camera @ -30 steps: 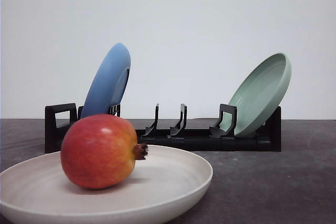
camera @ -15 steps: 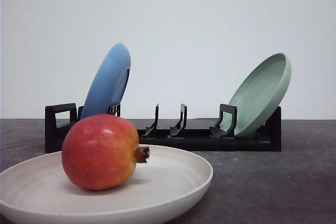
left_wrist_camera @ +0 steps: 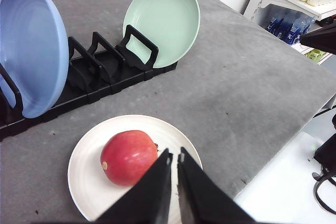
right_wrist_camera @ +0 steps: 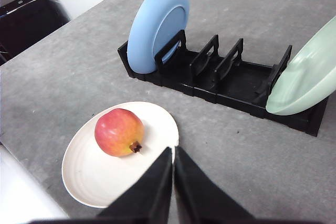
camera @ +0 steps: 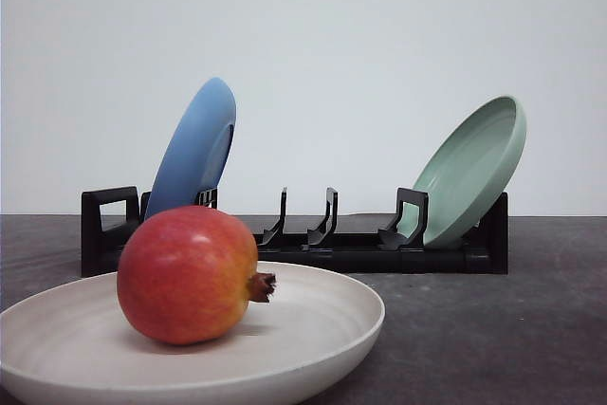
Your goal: Place pomegranate in white plate
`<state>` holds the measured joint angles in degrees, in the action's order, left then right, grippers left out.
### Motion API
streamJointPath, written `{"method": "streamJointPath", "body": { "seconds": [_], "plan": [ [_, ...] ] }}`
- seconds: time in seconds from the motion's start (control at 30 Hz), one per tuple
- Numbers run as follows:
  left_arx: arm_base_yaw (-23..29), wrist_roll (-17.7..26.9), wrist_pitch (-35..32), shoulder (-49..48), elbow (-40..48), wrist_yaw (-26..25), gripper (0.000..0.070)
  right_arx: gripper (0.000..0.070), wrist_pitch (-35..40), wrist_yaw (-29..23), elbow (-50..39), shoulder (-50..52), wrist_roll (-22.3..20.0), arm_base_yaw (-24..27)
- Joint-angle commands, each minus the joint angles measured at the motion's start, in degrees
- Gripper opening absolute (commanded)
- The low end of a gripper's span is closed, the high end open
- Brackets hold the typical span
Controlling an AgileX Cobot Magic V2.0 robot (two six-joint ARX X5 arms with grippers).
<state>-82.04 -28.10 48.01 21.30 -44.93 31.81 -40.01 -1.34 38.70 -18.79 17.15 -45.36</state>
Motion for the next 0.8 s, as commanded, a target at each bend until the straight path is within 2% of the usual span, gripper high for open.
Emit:
{"method": "streamJointPath", "body": {
  "seconds": [0.0,0.23,0.3,0.4,0.43,0.5,0.6,0.67,0.77],
  "plan": [
    [-0.9,0.4,-0.4,0.1,-0.2,0.4,0.0000,0.0000,0.7,-0.2,0.3,-0.2,0.2,-0.6],
    [0.3,0.4,-0.9,-0.4,0.5,0.3,0.0000,0.0000,0.7,-0.2,0.3,-0.2,0.2,-0.6],
    [3.3,0.6,-1.1,-0.4,0.6,0.2,0.0000,0.0000,0.7,-0.2,0.3,-0.2,0.2,-0.6],
    [11.0,0.7,-1.4,-0.4,1.8,0.2,0.0000,0.0000,0.7,-0.2,0.3,-0.2,0.2,-0.6],
    [14.5,2.0,-1.4,-0.5,2.5,0.2,0.0000,0.0000,0.7,-0.2,0.3,-0.2,0.2,-0.6],
    [22.0,6.8,-2.0,-1.1,4.3,0.1,0.0000,0.0000,0.7,-0.2,0.3,-0.2,0.2,-0.6],
    [33.0,18.3,-7.3,-2.2,8.7,-2.7,0.0000,0.0000,0.7,-0.2,0.3,-0.2,0.2,-0.6],
    [40.9,26.7,-13.3,-3.8,12.8,-7.6,0.0000,0.0000,0.7,-0.2,0.3,-0.2,0.2,-0.6],
    [52.3,33.8,-21.6,-7.1,19.3,-16.0,0.0000,0.0000,0.7,-0.2,0.3,-0.2,0.2,-0.6]
  ]
}}
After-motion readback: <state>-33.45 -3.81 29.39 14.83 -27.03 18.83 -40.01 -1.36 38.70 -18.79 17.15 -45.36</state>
